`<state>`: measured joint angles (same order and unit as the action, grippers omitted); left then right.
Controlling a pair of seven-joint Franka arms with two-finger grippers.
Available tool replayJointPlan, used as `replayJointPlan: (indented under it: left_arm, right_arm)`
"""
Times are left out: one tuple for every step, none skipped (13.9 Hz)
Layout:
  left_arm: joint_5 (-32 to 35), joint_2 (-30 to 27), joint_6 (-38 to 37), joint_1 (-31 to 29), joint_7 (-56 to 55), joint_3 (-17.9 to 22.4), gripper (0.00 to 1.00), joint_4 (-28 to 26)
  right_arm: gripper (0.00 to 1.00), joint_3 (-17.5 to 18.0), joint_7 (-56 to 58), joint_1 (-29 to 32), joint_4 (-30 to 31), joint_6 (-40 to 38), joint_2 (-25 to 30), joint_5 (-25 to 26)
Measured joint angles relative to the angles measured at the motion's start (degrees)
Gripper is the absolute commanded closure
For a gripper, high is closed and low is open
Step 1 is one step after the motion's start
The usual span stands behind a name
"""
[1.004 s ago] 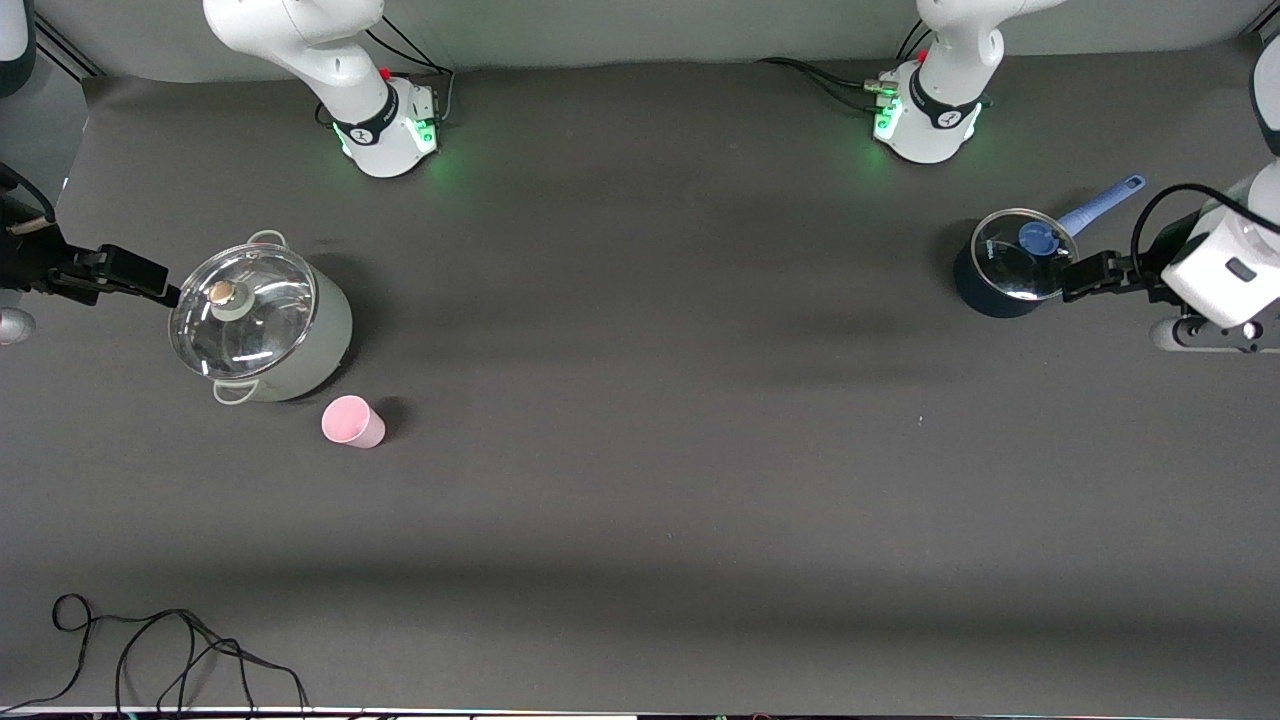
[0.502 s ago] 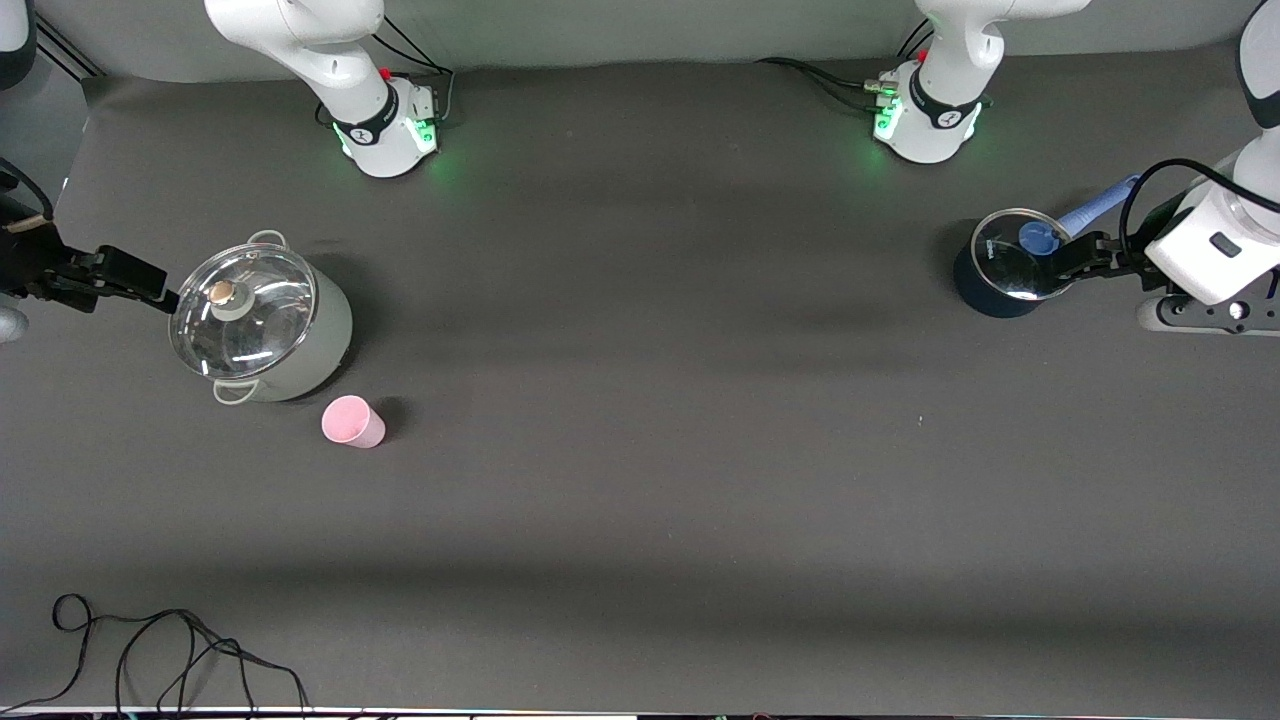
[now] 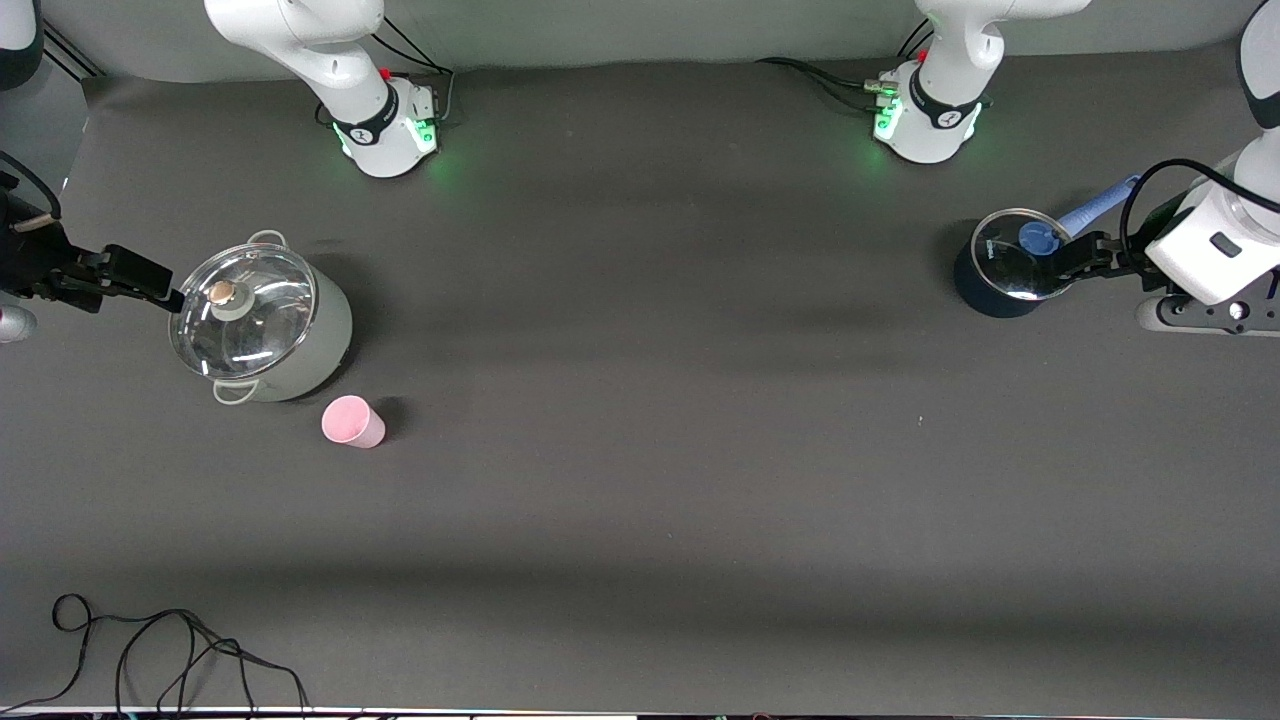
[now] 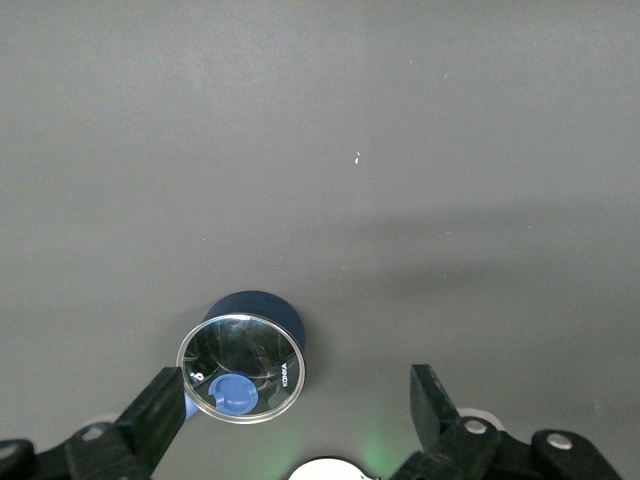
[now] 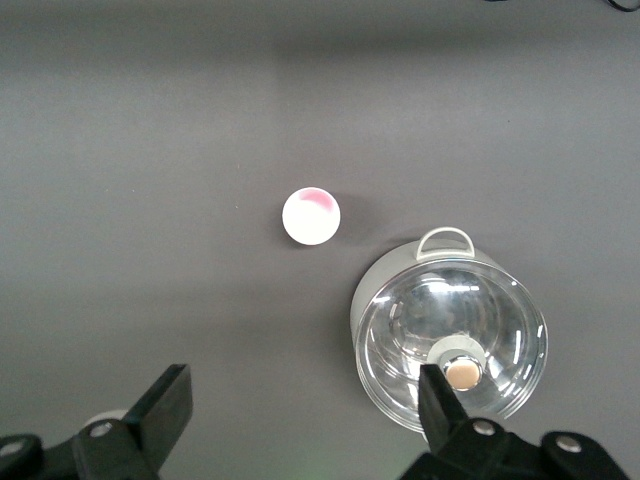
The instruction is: Transfer pink cup from left to right arm
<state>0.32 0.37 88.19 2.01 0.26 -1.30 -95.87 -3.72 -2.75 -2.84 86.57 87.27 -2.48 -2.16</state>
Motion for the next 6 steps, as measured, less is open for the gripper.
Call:
replayJointPlan:
  left_arm:
    - [0.0,0.0,0.1,-0.1,0.0,-0.1,0.00,0.0]
    - [0.0,0.2,0.3,-0.4,0.0,-0.4,0.00,0.0]
    - [0.0,0.5,0.5,-0.7,0.0,-0.7,0.00,0.0]
    - [0.0,1.0,0.7,-0.9,0.0,-0.8,0.00,0.2]
    - [0.0,1.4,0.8,-0.9,0.0,-0.8,0.00,0.4]
    - [0.0,1.6,0.9,-1.0,0.0,-0.8,0.00,0.5]
  right_arm:
    - [0.00,0.0,0.0,0.0,0.0,0.0,0.0,0.0]
    - [0.00,0.0,0.0,0.0,0.1,0.0,0.0,0.0]
    - [0.00,0.0,0.0,0.0,0.1,0.0,0.0,0.0]
    - [0.00,0.0,0.0,0.0,0.2,0.0,0.0,0.0]
    - [0.00,0.0,0.0,0.0,0.2,0.0,0.0,0.0]
    - [0.00,0.0,0.0,0.0,0.3,0.0,0.0,0.0]
